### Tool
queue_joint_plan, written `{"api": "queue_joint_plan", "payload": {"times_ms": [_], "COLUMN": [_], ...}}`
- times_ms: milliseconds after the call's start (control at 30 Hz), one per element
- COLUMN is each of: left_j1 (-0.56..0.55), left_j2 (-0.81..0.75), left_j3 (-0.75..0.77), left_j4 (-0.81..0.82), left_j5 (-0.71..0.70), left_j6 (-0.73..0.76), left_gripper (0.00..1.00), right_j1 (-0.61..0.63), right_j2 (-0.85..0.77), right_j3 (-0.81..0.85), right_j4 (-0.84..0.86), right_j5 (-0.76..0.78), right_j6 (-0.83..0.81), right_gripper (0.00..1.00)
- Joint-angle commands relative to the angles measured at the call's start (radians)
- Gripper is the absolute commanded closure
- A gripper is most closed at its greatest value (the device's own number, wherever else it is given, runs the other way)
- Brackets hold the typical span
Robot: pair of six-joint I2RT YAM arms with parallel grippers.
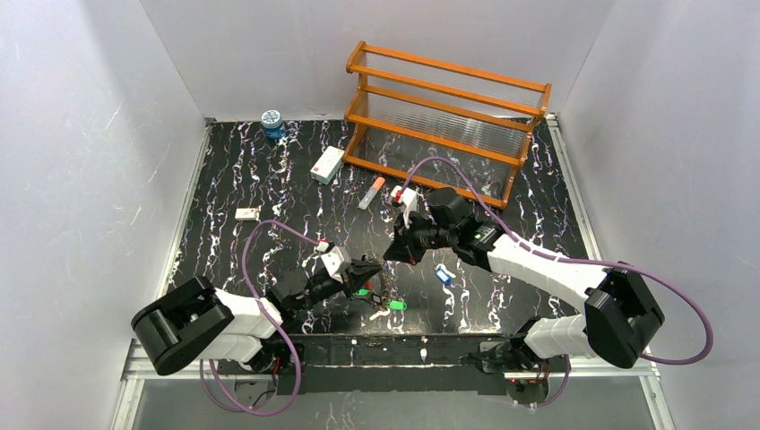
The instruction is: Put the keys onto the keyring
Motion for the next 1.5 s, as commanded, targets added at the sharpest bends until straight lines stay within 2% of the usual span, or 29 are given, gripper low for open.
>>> {"api": "queue_joint_plan", "payload": {"times_ms": [0, 167, 233, 400, 600, 700, 867, 1000, 1167, 1300, 1467], "left_j1": [-0.002, -0.003, -0.003, -0.002, -0.002, -0.002, -0.002, -0.004, -0.004, -0.003, -0.002], "left_j2": [-0.017, -0.02, -0.024, -0.032, -0.038, -0.042, -0.054, -0.065, -0.069, -0.069, -0.066], "left_j3": [0.027, 0.027, 0.025, 0.018, 0.012, 0.009, 0.004, -0.001, -0.005, -0.005, 0.002], "left_j4": [0.027, 0.028, 0.028, 0.028, 0.027, 0.027, 0.027, 0.027, 0.026, 0.027, 0.026], "left_j5": [0.001, 0.0, 0.0, -0.006, -0.007, -0.006, 0.006, 0.024, 0.043, 0.06, 0.112], "left_j6": [-0.006, -0.008, -0.008, -0.007, -0.005, -0.003, 0.003, 0.008, 0.013, 0.017, 0.024], "left_gripper": [1.0, 1.0, 1.0, 1.0, 1.0, 1.0, 1.0, 1.0, 1.0, 1.0, 1.0], "right_j1": [0.0, 0.0, 0.0, 0.0, 0.0, 0.0, 0.0, -0.002, -0.003, -0.002, -0.002], "right_j2": [-0.031, -0.025, -0.031, -0.058, -0.11, -0.12, -0.118, -0.161, -0.277, -0.358, -0.372], "right_j3": [-0.015, -0.026, -0.033, -0.054, -0.082, -0.093, -0.109, -0.139, -0.271, -0.413, -0.503], "right_j4": [0.011, 0.011, 0.015, 0.02, 0.029, 0.038, 0.077, 0.153, 0.328, 0.513, 0.658], "right_j5": [0.002, -0.003, 0.0, 0.026, 0.076, 0.077, -0.001, -0.064, -0.085, -0.158, -0.159], "right_j6": [-0.019, -0.012, -0.006, 0.012, 0.031, 0.035, 0.031, 0.006, -0.09, -0.207, -0.269], "right_gripper": [0.99, 0.98, 0.93, 0.6, 0.42, 0.41, 0.44, 0.39, 0.38, 0.38, 0.37]}}
